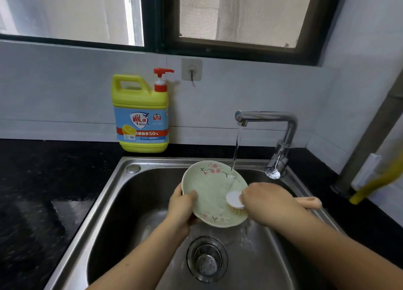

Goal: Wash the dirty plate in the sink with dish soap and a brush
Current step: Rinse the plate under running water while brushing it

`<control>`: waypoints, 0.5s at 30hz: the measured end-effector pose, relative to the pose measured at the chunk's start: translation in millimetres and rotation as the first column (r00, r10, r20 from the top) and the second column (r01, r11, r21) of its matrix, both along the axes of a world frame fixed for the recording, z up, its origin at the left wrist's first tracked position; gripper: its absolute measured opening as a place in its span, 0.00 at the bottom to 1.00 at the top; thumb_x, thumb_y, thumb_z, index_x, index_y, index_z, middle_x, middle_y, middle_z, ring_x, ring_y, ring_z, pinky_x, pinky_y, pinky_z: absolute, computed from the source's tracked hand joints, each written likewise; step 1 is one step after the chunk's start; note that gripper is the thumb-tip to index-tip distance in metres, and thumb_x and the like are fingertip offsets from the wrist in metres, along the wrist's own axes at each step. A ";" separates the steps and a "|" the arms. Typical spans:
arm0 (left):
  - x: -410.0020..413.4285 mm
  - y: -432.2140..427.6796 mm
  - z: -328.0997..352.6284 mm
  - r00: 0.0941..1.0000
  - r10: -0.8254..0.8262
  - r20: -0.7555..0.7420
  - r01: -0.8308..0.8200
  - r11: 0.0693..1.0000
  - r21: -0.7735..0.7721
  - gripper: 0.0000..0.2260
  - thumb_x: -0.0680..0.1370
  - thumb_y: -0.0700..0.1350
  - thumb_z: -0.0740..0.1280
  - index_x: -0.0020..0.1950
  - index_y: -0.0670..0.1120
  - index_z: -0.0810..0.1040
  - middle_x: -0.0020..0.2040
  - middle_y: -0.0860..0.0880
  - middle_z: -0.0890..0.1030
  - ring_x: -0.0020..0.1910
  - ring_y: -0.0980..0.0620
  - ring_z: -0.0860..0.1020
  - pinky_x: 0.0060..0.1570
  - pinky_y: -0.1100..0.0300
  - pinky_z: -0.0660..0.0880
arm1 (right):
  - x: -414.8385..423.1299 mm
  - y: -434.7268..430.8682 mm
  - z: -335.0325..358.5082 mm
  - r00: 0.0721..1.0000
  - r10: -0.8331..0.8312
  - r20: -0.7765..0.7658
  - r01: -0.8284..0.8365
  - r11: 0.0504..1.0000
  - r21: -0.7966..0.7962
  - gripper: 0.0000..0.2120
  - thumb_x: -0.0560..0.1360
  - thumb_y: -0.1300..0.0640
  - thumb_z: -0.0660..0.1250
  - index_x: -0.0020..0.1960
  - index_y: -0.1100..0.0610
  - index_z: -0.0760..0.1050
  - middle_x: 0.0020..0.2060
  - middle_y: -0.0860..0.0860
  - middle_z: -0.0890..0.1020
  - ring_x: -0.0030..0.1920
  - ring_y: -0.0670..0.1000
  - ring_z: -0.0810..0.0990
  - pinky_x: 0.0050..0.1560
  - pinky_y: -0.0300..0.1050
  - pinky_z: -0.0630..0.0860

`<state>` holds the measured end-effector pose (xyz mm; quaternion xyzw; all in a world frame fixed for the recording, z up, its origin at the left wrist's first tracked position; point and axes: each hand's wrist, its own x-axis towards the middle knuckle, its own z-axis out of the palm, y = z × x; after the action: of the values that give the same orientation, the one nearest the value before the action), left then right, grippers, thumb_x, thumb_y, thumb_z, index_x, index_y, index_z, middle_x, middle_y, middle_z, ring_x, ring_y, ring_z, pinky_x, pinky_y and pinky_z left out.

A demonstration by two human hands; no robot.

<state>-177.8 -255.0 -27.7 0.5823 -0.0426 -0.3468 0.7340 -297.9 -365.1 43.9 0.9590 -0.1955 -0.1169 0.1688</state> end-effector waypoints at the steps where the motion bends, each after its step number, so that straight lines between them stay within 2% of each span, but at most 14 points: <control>1: -0.4 0.0 -0.2 1.000 -0.011 -0.001 0.011 1.000 0.004 0.16 0.79 0.35 0.56 0.61 0.53 0.71 0.52 0.44 0.78 0.48 0.40 0.78 0.39 0.47 0.80 | 2.3 -3.9 -0.2 0.999 -0.034 0.008 0.035 0.999 -0.016 0.13 0.78 0.64 0.57 0.59 0.60 0.74 0.55 0.55 0.77 0.55 0.57 0.77 0.45 0.47 0.70; 4: -2.2 -0.4 -0.4 0.996 -0.072 -0.045 0.073 0.997 0.005 0.16 0.79 0.34 0.56 0.62 0.50 0.71 0.52 0.42 0.79 0.45 0.41 0.79 0.31 0.53 0.80 | 13.7 -9.4 -4.8 0.993 -0.087 0.081 0.092 0.994 -0.062 0.15 0.78 0.66 0.55 0.62 0.62 0.72 0.58 0.57 0.76 0.58 0.57 0.76 0.48 0.46 0.71; 7: -2.1 -0.9 0.5 0.986 -0.134 -0.102 0.138 0.990 0.035 0.15 0.79 0.34 0.57 0.62 0.47 0.71 0.48 0.42 0.79 0.40 0.44 0.79 0.24 0.56 0.79 | 28.4 -10.7 -14.9 0.983 -0.048 0.179 0.066 0.994 -0.091 0.16 0.79 0.65 0.53 0.66 0.61 0.69 0.59 0.58 0.74 0.58 0.57 0.74 0.45 0.46 0.70; 10: 0.1 -0.6 0.3 0.967 -0.190 -0.167 0.197 0.980 0.027 0.15 0.78 0.33 0.58 0.62 0.46 0.70 0.46 0.42 0.79 0.37 0.45 0.80 0.26 0.54 0.79 | 40.1 -7.5 -23.9 0.968 0.049 0.246 -0.035 0.997 -0.062 0.17 0.79 0.63 0.53 0.68 0.60 0.65 0.58 0.58 0.74 0.57 0.58 0.74 0.44 0.48 0.69; 12: 1.1 -0.2 -0.5 0.961 -0.209 -0.179 0.216 0.976 0.021 0.15 0.77 0.32 0.58 0.62 0.45 0.71 0.46 0.42 0.79 0.38 0.45 0.80 0.27 0.54 0.79 | 44.1 -1.0 -28.2 0.961 0.132 0.242 -0.133 0.991 -0.012 0.17 0.79 0.61 0.55 0.67 0.57 0.65 0.57 0.59 0.74 0.56 0.60 0.74 0.46 0.51 0.71; 15: 3.3 -1.2 -3.3 0.963 -0.210 -0.168 0.212 0.977 -0.007 0.18 0.76 0.30 0.58 0.61 0.46 0.73 0.45 0.43 0.81 0.39 0.45 0.81 0.28 0.53 0.80 | 43.0 9.7 -26.8 0.953 0.203 0.227 -0.224 0.972 0.071 0.15 0.81 0.56 0.55 0.67 0.54 0.66 0.55 0.59 0.75 0.54 0.61 0.75 0.43 0.49 0.67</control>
<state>-174.4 -256.2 -31.1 0.5473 -0.0405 -0.4708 0.6908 -254.9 -355.4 17.1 0.9885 -0.1021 -0.0015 0.1119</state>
